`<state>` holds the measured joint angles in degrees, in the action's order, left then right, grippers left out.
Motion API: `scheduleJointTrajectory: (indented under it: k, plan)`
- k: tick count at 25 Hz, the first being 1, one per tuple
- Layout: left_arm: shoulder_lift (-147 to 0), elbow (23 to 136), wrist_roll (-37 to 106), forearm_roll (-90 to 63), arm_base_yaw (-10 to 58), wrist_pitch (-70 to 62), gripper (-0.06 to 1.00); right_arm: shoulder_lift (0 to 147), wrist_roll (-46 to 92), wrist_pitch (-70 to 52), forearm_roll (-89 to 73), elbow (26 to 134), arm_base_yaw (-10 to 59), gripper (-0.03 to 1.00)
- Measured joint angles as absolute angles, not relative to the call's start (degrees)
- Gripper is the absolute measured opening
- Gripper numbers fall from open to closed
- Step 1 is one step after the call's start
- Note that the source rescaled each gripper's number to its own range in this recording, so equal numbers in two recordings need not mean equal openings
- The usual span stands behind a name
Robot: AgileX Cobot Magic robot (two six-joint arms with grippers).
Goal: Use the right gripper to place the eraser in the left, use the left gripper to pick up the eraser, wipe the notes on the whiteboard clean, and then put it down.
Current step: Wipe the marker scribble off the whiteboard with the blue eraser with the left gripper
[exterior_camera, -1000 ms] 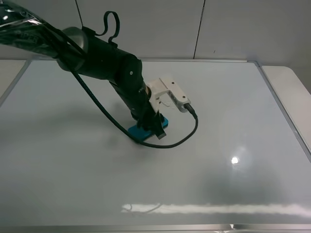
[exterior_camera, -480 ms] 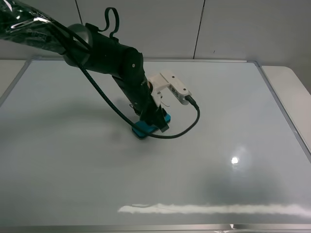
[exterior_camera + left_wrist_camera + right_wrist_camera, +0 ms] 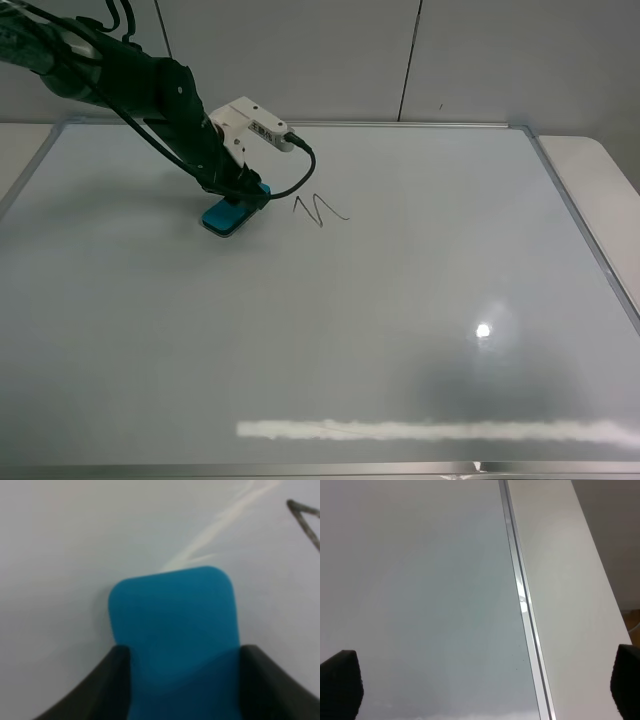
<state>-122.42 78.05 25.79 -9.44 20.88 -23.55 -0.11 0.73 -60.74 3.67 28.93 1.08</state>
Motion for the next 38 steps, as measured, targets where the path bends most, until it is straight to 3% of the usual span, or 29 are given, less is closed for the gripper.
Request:
scheduleJointTrajectory:
  k: [5,13,17,22,30,38]
  plan:
    - [-122.42,78.05,25.97,-9.57,24.34,-23.46,0.0,-0.11,0.73,-60.74,3.67,28.93,1.08,1.0]
    - [-123.14,78.21,26.19,-14.18,37.05,-22.43,0.0,-0.11,0.73,-60.74,3.67,28.93,1.08,1.0]
    - [-124.45,81.01,26.19,-14.64,39.06,-24.73,0.0,-0.11,0.73,-60.74,3.67,28.93,1.08,1.0]
    - [-126.83,85.73,26.19,-15.06,36.75,-28.25,0.0,-0.11,0.73,-60.74,3.67,28.93,1.08,1.0]
    - [-132.1,95.41,26.83,-16.23,27.48,-31.16,0.0,-0.11,0.73,-60.74,3.67,28.93,1.08,1.0]
    - [-132.77,98.12,28.21,-15.65,23.01,-34.61,0.0,-0.11,0.73,-60.74,3.67,28.93,1.08,1.0]
